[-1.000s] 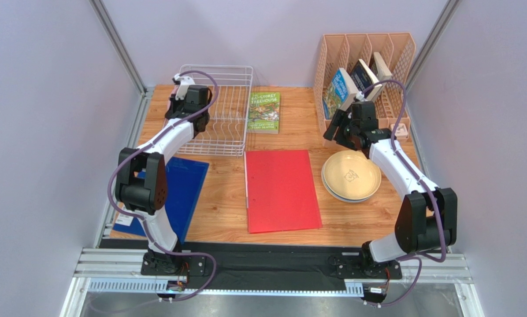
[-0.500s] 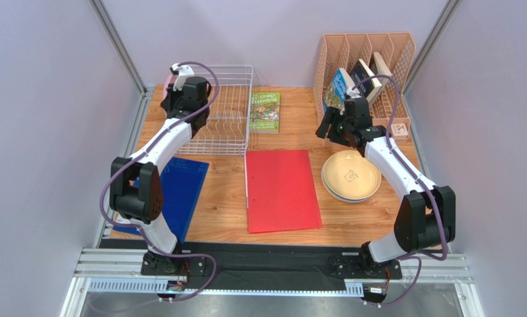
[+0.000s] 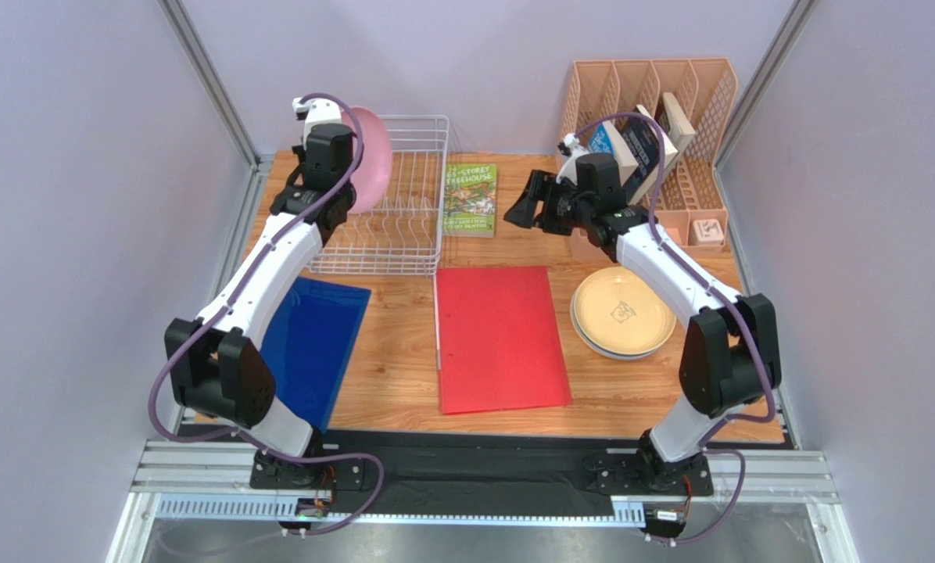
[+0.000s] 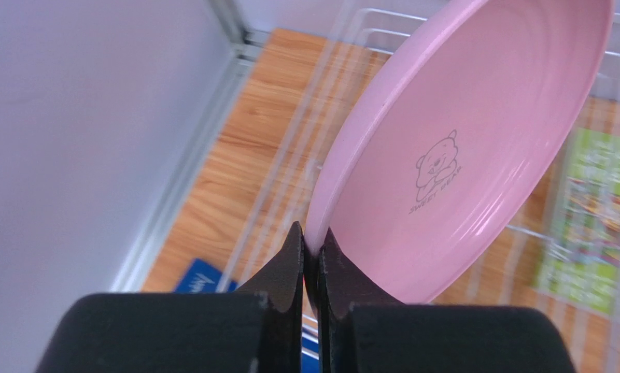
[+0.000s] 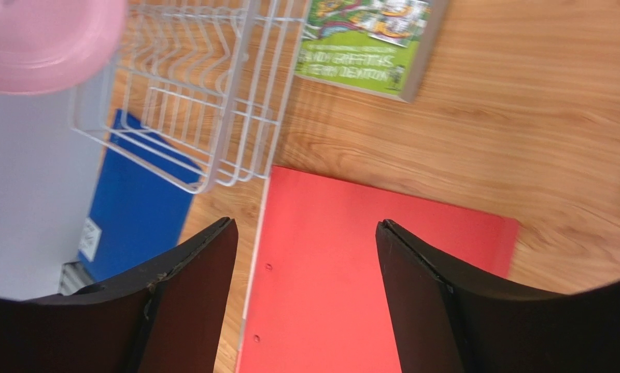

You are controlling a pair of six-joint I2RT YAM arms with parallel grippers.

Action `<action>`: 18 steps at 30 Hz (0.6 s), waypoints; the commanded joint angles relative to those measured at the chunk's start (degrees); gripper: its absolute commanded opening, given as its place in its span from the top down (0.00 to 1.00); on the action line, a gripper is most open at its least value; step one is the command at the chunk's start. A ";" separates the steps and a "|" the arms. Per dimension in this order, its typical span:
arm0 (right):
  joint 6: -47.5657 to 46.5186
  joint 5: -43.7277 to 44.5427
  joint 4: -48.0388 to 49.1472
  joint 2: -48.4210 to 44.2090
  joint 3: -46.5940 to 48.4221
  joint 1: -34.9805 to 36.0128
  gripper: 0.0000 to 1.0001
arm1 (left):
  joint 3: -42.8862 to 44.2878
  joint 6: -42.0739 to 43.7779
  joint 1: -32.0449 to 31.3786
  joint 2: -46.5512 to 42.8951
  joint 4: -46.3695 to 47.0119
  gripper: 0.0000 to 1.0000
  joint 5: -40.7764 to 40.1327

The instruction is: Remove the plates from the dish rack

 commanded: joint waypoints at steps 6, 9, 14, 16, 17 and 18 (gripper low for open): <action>7.06 -16.05 17.89 12.58 10.05 2.94 0.30 | 0.00 -15.75 -0.40 -4.54 -3.36 1.00 29.52; 8.30 -17.90 20.55 14.35 12.34 3.38 0.30 | -0.97 -16.99 -0.40 -4.81 -2.57 1.00 32.86; 8.56 -17.91 20.66 17.60 15.50 4.26 0.30 | -2.29 -19.45 -0.40 -5.07 -1.78 1.00 37.78; 8.65 -18.78 20.91 18.92 17.26 4.35 0.32 | -3.51 -20.42 -0.40 -5.25 -0.82 1.00 41.28; 8.91 -18.79 20.74 20.05 17.79 4.35 0.33 | -3.87 -21.38 -0.40 -5.42 0.15 1.00 42.35; 8.83 -19.05 20.56 20.50 18.58 4.35 0.35 | -4.48 -21.65 -0.40 -5.95 1.03 1.00 43.40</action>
